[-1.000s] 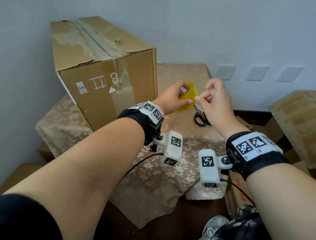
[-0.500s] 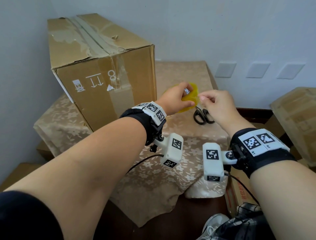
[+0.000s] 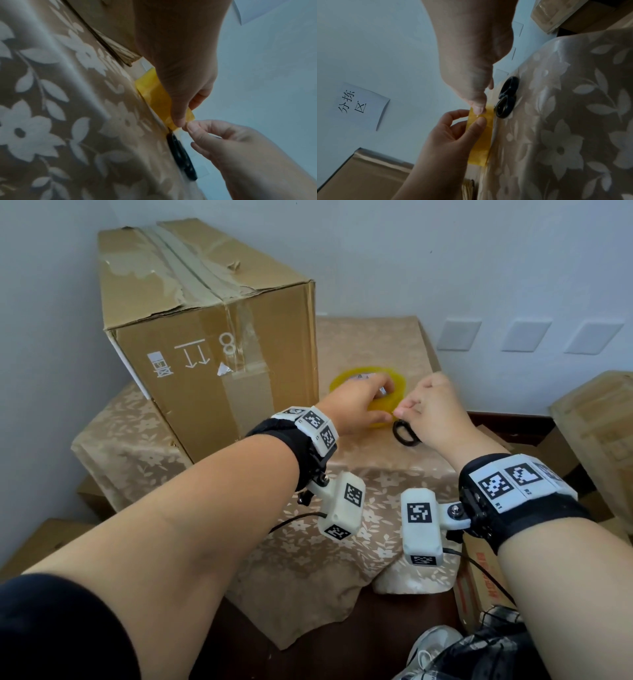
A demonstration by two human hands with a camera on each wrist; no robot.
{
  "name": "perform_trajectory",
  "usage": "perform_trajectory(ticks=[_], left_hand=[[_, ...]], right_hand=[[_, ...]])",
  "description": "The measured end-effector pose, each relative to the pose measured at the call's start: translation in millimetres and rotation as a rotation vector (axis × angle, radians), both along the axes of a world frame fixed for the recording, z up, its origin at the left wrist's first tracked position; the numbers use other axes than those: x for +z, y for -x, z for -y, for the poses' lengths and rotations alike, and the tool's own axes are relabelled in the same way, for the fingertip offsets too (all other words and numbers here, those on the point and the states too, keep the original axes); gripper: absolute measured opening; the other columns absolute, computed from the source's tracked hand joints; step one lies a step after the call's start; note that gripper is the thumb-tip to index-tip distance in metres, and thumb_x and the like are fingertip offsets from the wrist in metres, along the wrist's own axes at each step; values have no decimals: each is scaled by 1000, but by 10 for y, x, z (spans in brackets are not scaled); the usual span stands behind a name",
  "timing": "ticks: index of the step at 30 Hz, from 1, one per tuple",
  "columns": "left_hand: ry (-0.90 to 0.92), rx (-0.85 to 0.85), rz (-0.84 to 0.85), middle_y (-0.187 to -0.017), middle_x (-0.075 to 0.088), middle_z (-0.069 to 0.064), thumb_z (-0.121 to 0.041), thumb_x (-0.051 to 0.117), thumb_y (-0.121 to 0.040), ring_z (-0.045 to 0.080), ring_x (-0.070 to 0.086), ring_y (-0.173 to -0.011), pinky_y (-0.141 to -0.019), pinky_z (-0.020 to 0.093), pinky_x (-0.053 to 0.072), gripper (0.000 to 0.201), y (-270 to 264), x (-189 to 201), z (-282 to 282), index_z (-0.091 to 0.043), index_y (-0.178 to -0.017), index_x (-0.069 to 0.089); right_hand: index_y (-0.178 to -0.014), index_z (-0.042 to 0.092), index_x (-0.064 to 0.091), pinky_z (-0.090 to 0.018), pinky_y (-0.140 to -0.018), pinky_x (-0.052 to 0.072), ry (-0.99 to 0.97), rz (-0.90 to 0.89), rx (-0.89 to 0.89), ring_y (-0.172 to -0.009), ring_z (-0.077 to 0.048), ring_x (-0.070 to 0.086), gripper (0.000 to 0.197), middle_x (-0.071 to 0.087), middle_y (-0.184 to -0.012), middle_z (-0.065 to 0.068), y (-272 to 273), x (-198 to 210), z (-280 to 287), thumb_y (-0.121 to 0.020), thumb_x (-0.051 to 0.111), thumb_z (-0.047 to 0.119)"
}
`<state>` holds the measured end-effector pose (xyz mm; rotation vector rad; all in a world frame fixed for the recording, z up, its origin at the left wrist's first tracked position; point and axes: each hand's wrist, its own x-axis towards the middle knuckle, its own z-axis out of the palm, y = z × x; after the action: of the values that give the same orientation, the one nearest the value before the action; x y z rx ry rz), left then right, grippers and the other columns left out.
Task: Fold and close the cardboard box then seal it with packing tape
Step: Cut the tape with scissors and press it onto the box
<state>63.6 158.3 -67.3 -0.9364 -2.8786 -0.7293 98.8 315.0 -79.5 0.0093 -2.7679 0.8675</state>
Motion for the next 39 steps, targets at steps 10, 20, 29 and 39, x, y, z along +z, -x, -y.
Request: perform_trajectory(ticks=[10, 20, 29, 39], left_hand=[[268, 7, -666, -96, 64, 11, -11, 38, -80, 33, 60, -90, -74, 41, 43, 32, -491, 717, 378, -8, -96, 66], [505, 578, -732, -104, 63, 8, -51, 55, -84, 32, 60, -94, -80, 42, 43, 45, -779, 1024, 1633, -13, -109, 57], [577, 656, -956, -94, 59, 4, -67, 71, -47, 23, 56, -86, -81, 38, 31, 81, -693, 794, 1461, -9, -102, 57], [444, 509, -916, -102, 64, 1, -64, 55, -75, 26, 61, -88, -77, 39, 41, 61, -877, 936, 1975, -15, -112, 56]], right_hand=[[-138, 13, 42, -34, -107, 34, 188, -310, 96, -127, -28, 43, 48, 43, -137, -14, -65, 381, 379, -93, 57, 17], [-144, 35, 37, -46, -115, 12, -131, -303, 363, -140, -37, 11, 51, 20, -156, -7, -14, 1070, 1604, -95, 49, 43], [-142, 25, 34, -48, -111, 26, -316, -363, 324, -135, -34, 18, 79, 29, -144, -10, 81, 869, 1499, -75, 74, 38], [-131, 15, 51, -36, -102, 33, -227, -517, 418, -120, -27, 35, 65, 46, -130, -8, -226, 976, 1660, -74, 78, 34]])
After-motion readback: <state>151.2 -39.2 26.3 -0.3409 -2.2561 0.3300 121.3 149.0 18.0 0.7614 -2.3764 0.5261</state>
